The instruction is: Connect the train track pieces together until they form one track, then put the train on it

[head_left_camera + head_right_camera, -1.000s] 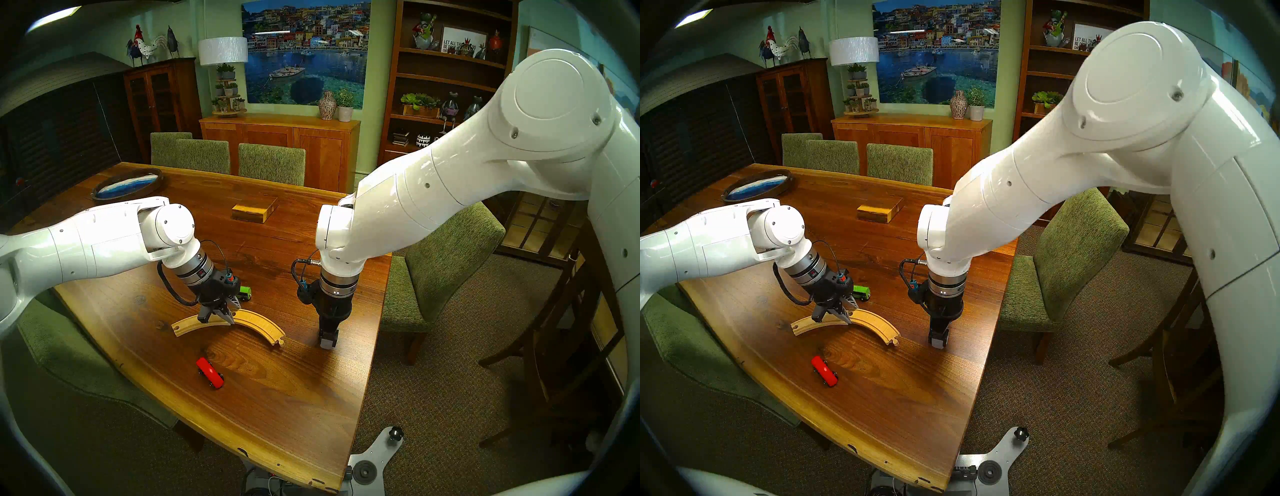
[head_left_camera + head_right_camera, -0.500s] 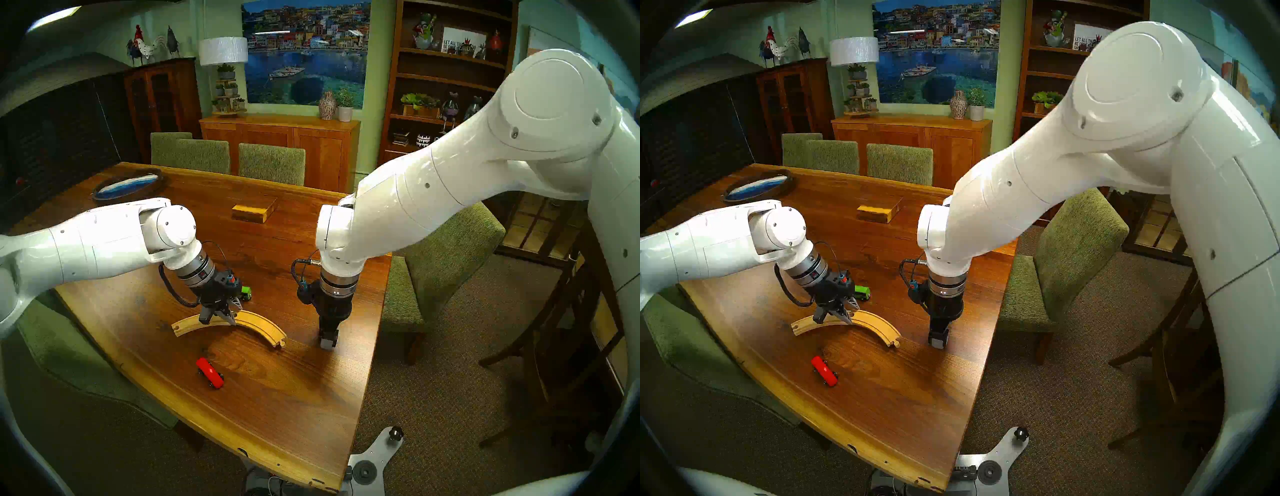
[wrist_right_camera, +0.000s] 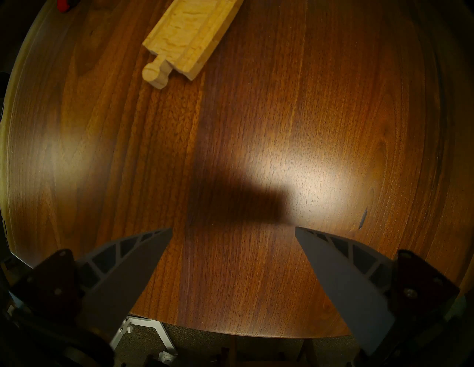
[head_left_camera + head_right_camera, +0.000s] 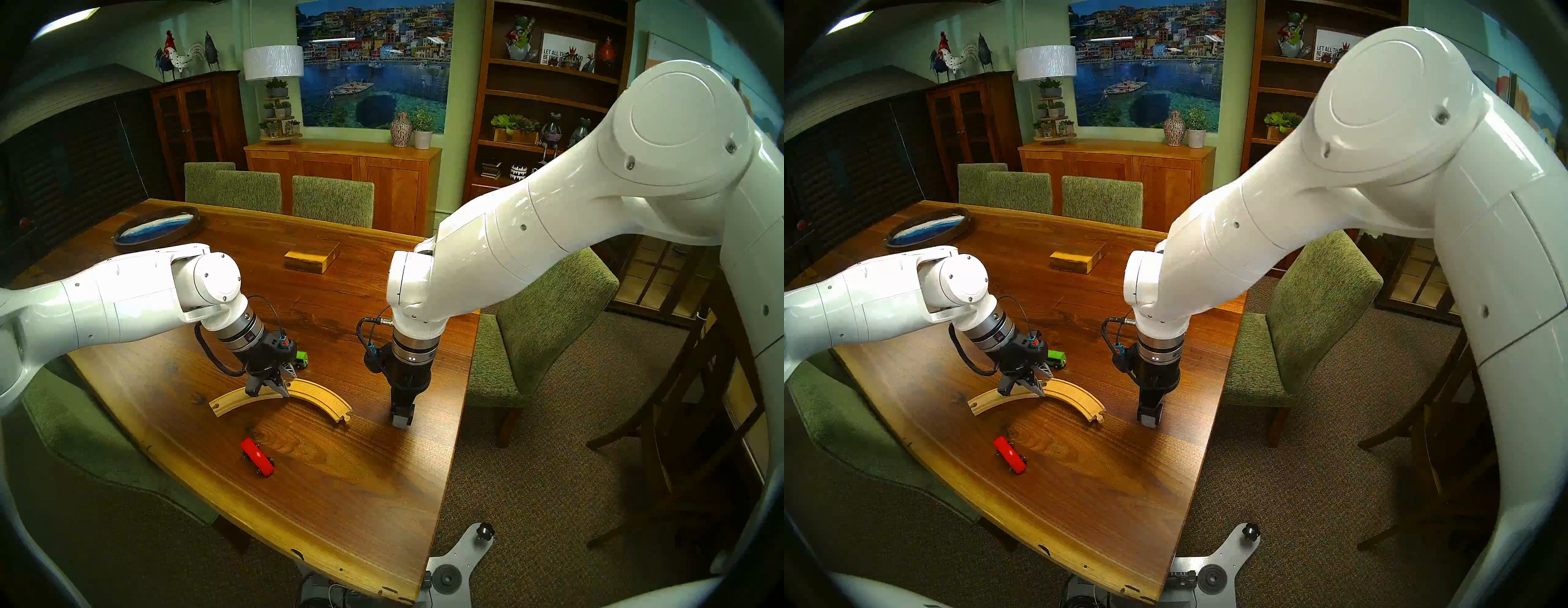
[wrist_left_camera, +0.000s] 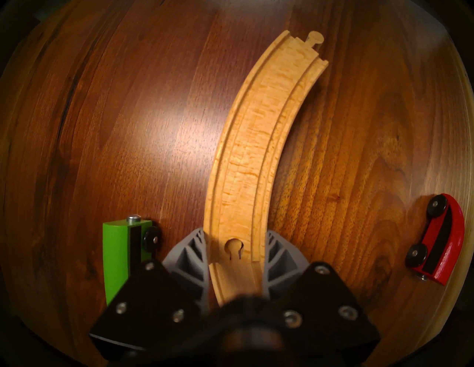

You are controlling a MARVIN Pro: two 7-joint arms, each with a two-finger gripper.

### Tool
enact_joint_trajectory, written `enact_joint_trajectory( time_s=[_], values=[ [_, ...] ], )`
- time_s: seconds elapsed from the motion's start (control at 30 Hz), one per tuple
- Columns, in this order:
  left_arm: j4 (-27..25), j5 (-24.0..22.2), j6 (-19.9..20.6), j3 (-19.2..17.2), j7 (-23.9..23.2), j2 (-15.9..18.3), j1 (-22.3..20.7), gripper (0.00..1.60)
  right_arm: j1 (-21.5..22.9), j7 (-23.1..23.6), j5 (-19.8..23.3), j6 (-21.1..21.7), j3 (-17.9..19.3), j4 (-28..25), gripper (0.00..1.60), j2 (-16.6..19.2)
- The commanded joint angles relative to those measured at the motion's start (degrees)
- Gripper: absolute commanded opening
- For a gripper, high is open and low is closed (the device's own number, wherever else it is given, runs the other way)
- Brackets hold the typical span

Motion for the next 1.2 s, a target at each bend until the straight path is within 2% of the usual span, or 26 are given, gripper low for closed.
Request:
enact_joint_trajectory(
  time_s=[0.0,1.17],
  values=[
    [0.13,-0.36,-0.07,-1.23,-0.23,-0.05,-1.63,0.0,1.25,0.06,0.13,0.04,0.45,0.28,1.6,0.32],
    [0.5,-2.11,2.76,-2.25,0.7,-0.27,-1.9,0.0,1.24,0.06,0.13,0.04,0.45,0.29,1.6,0.32]
  ],
)
